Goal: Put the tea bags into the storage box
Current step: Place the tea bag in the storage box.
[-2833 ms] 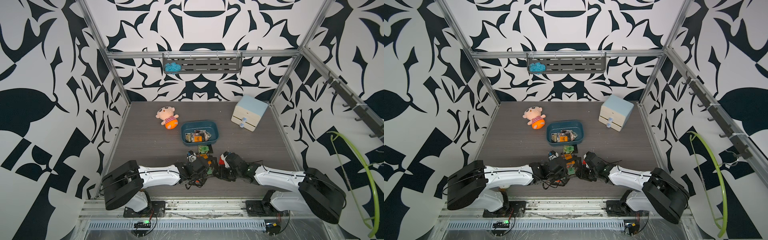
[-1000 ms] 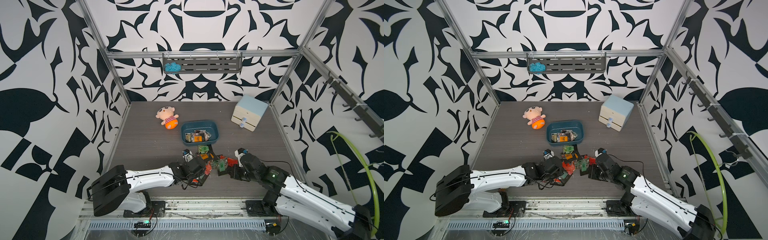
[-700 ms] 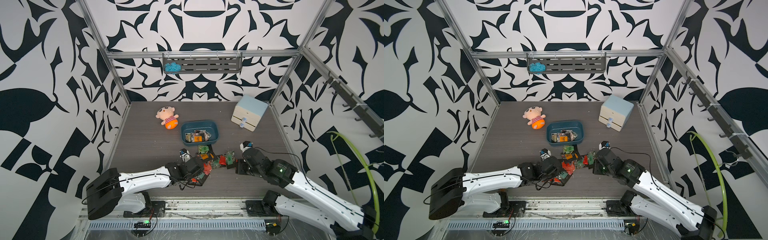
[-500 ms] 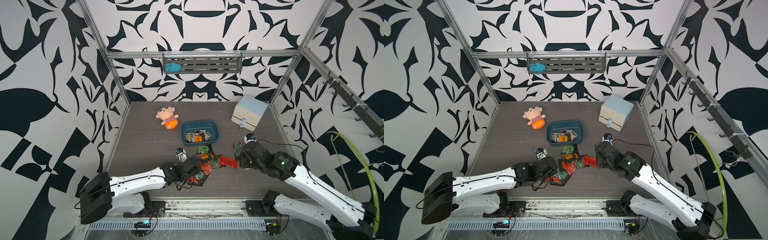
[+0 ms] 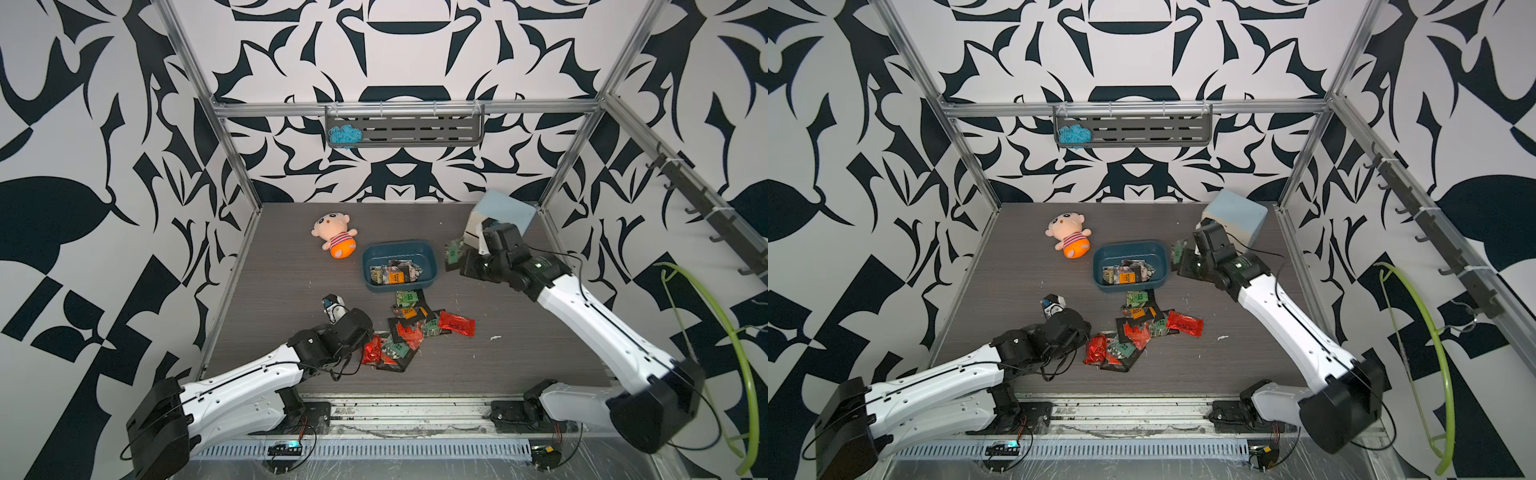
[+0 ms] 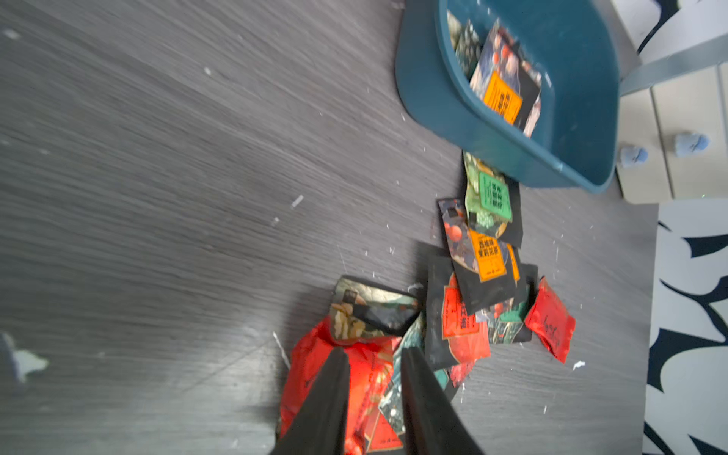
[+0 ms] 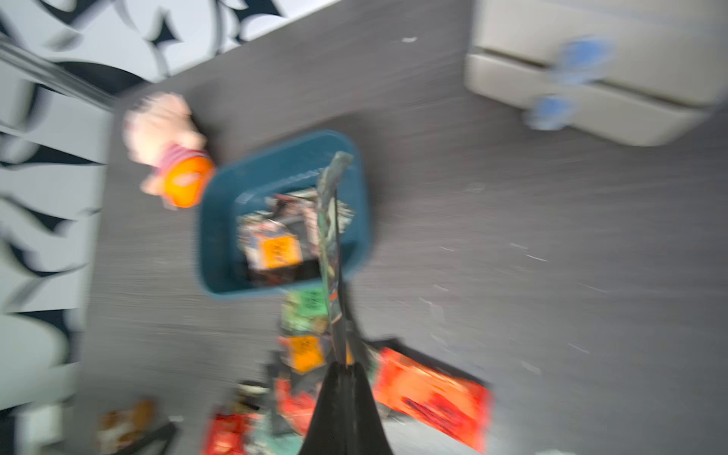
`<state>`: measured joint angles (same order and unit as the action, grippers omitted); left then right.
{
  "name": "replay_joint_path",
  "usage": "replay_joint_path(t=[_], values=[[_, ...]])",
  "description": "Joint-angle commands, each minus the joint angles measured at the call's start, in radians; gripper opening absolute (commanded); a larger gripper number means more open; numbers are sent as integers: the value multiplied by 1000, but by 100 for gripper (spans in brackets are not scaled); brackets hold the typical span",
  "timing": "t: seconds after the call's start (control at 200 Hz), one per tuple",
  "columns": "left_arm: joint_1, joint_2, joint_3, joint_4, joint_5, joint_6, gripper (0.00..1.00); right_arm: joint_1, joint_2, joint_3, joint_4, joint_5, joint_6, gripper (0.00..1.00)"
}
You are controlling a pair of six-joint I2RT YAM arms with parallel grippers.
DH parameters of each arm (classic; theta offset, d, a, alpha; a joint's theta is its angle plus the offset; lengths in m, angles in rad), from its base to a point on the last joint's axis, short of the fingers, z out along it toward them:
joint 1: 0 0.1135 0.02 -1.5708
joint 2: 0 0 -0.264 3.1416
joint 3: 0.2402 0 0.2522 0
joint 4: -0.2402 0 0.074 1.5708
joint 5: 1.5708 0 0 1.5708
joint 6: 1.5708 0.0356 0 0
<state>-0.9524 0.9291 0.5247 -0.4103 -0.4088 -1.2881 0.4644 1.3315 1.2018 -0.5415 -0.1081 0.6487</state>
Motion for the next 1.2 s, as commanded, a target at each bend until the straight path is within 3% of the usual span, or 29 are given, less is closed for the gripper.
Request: replay_joint_path(t=[0.0, 0.135, 0.4, 0.88, 1.195], values=[[36, -52, -28, -87, -26, 34, 30, -2, 111, 39, 276, -242, 104, 0], [78, -116, -68, -93, -27, 42, 31, 9, 271, 65, 408, -325, 172, 0], [116, -151, -124, -65, -21, 36, 34, 61, 513, 206, 325, -344, 125, 0], [131, -74, -94, -35, 14, 46, 34, 86, 542, 199, 135, -236, 9, 0], [131, -98, -1, -162, 34, 78, 33, 86, 376, 258, -66, -17, -144, 33]])
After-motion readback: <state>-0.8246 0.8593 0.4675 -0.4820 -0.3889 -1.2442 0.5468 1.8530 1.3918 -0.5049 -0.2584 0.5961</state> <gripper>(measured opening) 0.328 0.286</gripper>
